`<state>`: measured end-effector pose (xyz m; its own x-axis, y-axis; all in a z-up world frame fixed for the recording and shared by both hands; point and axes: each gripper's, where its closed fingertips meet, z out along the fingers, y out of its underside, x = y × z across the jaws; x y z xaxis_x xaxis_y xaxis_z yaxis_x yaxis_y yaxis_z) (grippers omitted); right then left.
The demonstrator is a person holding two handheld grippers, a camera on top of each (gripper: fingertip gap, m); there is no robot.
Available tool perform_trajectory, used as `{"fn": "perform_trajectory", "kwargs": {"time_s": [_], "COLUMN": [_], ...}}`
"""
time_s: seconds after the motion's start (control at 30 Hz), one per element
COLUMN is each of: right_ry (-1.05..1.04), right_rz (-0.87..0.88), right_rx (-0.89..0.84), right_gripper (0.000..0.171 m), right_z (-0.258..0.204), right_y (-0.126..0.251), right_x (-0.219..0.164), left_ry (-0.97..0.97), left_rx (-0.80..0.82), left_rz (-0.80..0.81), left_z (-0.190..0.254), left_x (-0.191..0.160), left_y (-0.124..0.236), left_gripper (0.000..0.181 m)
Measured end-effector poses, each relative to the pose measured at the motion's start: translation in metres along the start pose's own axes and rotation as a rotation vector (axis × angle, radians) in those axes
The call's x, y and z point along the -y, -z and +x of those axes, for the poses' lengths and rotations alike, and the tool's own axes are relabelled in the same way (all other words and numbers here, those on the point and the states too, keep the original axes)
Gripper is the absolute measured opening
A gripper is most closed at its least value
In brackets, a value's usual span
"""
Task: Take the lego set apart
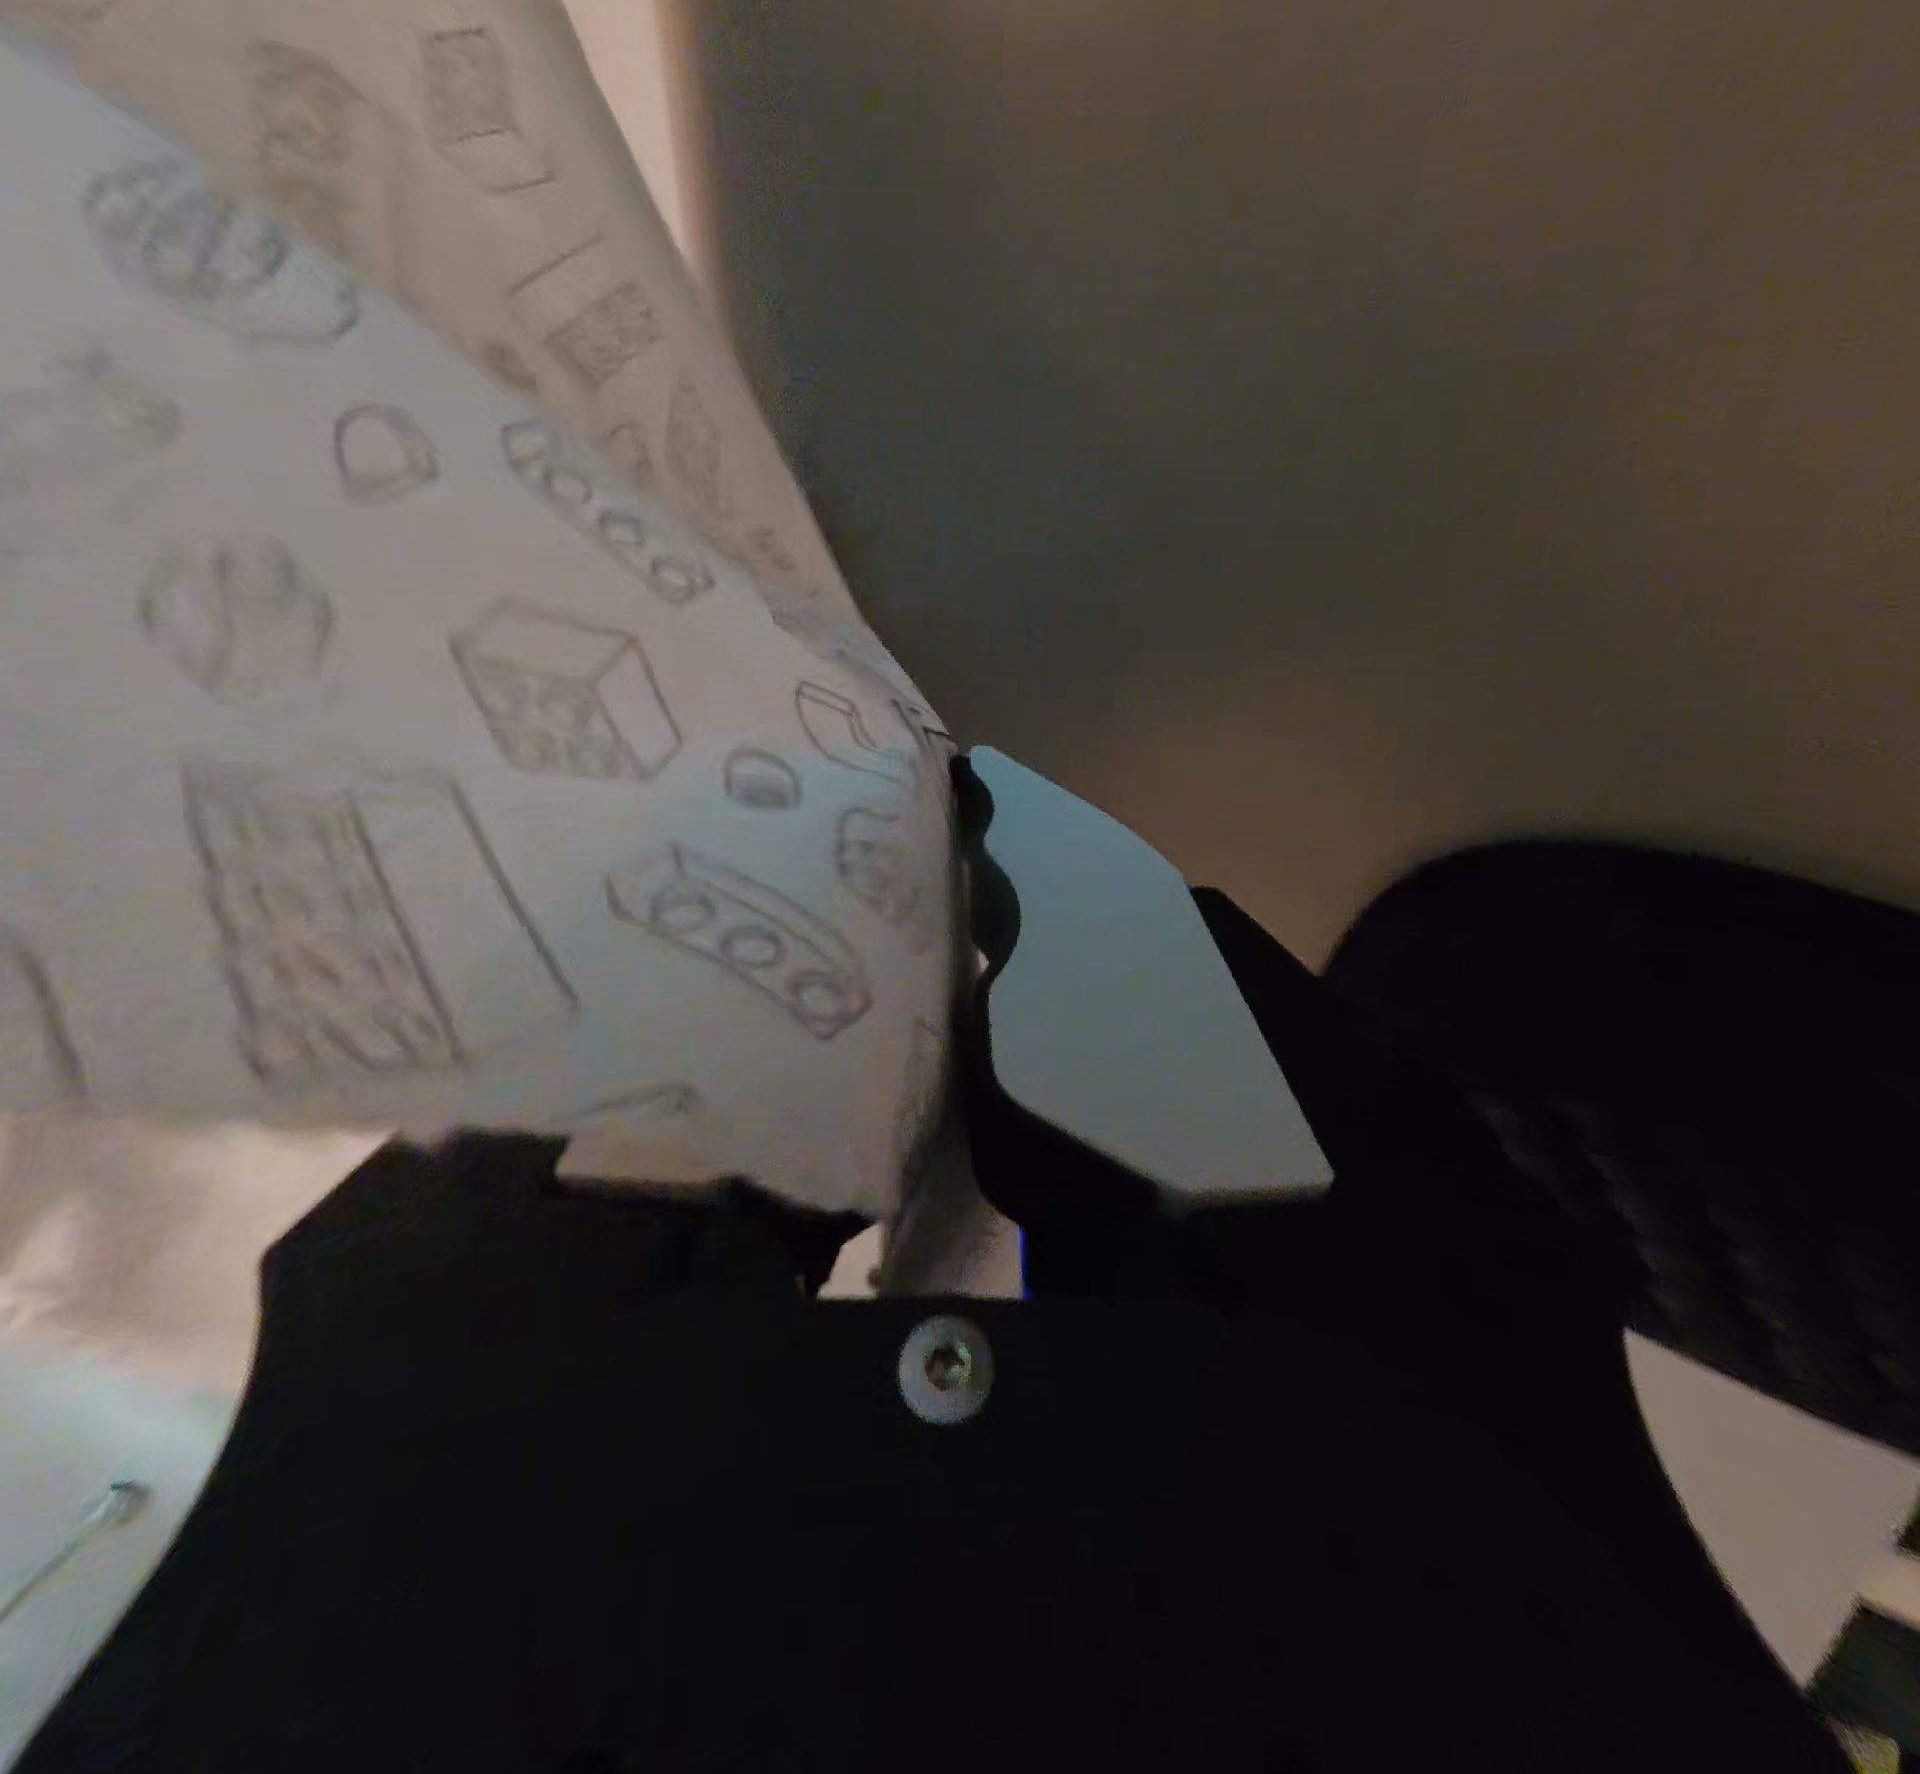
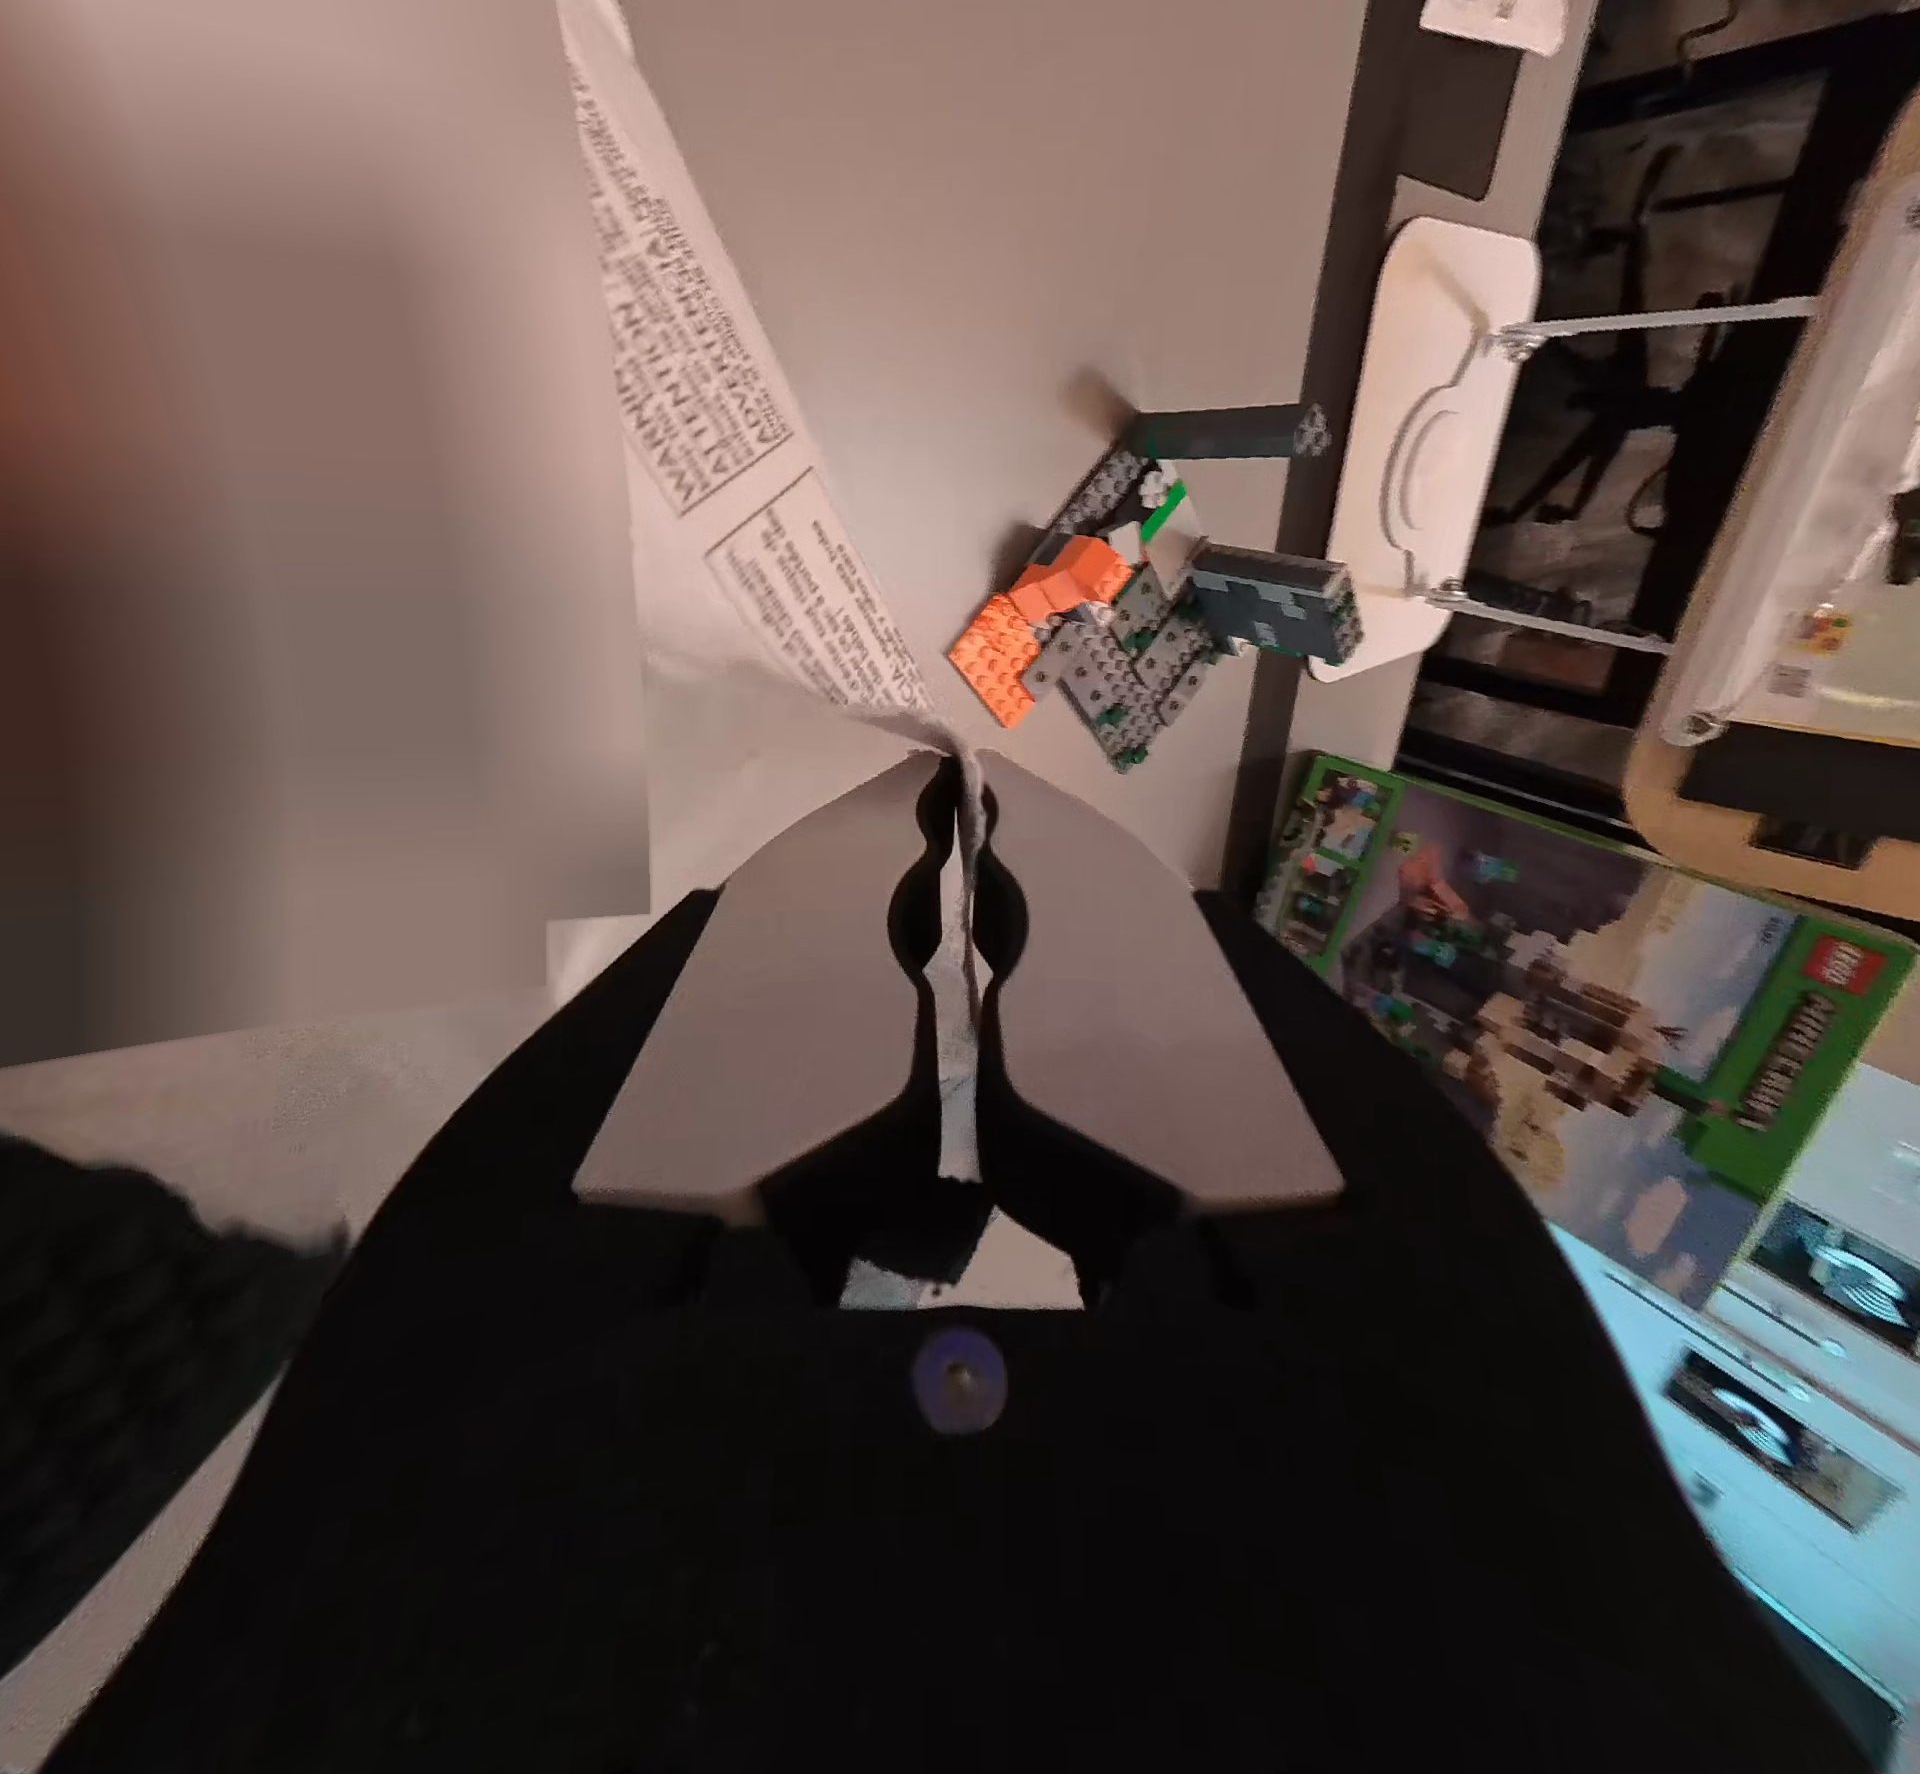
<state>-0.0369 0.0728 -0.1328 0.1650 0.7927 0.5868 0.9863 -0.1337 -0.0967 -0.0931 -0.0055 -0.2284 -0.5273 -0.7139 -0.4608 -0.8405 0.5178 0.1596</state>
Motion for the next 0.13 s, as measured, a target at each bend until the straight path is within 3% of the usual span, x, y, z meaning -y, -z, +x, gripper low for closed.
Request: {"fn": "perform_trajectory", "kwargs": {"time_s": [0.03,0.13], "right_ry": [-0.005,-0.027], "right_rz": [0.013,0.043], "right_rx": [0.024,-0.031], "right_gripper": [0.0,0.0], "right_z": [-0.004,0.009], "right_y": [0.002,0.01], "right_x": [0.002,0.006], "left_ry": [0.038,0.06], "left_rx": [0.038,-0.005], "left_rz": [0.01,0.052], "left_z": [-0.009,-0.004], "left_x": [0.001,0.008], "left_y": [0.0,0.0], "left_gripper": [0.003,0.001]}}
